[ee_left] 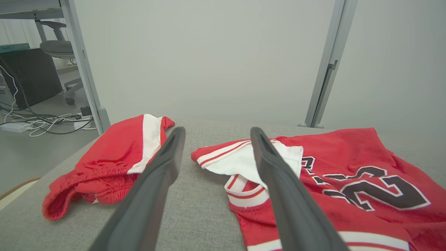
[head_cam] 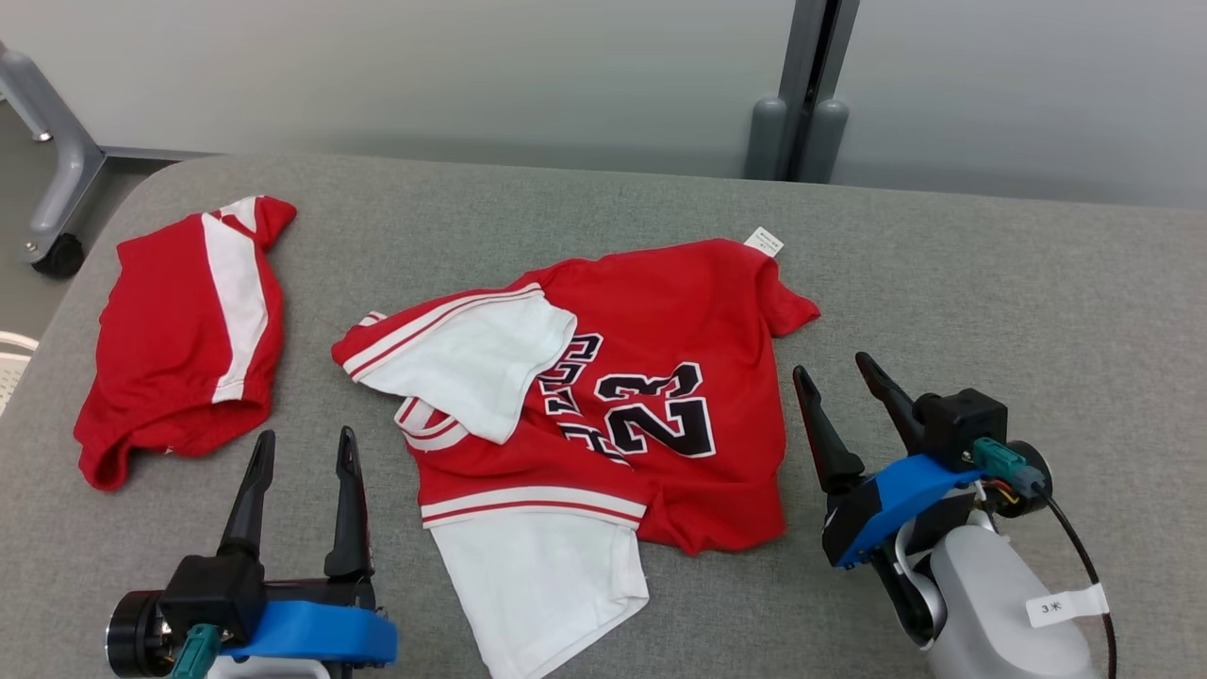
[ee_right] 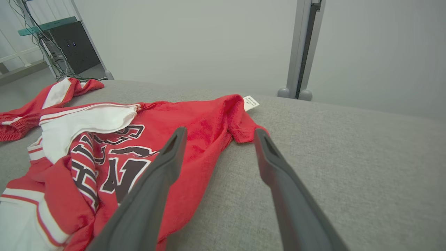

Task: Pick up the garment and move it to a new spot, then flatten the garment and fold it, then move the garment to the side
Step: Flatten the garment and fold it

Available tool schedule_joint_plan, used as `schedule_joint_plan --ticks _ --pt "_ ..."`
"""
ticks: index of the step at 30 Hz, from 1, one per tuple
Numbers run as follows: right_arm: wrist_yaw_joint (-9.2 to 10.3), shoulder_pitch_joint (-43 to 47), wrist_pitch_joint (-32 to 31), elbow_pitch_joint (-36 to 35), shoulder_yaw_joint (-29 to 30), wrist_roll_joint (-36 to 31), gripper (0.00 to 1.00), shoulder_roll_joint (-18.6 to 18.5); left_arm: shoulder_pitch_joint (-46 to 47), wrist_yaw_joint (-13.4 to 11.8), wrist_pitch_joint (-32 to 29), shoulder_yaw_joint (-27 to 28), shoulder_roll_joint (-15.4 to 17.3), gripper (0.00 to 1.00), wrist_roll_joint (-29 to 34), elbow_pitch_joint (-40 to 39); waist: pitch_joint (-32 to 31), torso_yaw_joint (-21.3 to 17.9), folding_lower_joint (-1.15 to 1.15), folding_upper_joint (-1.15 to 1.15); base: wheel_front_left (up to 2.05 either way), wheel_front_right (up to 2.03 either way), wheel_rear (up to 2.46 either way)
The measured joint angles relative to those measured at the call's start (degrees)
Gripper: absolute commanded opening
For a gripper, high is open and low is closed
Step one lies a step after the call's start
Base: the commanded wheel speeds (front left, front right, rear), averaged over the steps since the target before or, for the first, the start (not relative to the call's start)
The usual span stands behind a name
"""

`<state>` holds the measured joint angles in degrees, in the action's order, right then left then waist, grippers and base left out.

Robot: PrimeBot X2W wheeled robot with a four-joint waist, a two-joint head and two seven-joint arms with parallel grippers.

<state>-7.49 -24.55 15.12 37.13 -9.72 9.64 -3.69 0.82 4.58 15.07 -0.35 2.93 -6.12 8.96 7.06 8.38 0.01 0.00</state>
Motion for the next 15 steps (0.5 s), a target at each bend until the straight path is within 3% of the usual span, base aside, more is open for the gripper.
schedule_joint_plan --ticks 7,15 --pt "0.0 -4.7 0.0 10.7 -3.4 5.5 1.0 0.8 1.9 -0.1 0.0 -1.2 0.0 1.0 -0.6 0.0 2.5 2.0 0.0 0.0 0.0 0.0 0.0" --pt "0.0 -5.9 0.0 17.8 -13.3 18.0 1.0 0.8 2.8 -0.5 0.0 -2.5 0.0 1.0 -0.9 0.3 3.4 3.2 0.0 0.0 0.0 0.0 0.0"
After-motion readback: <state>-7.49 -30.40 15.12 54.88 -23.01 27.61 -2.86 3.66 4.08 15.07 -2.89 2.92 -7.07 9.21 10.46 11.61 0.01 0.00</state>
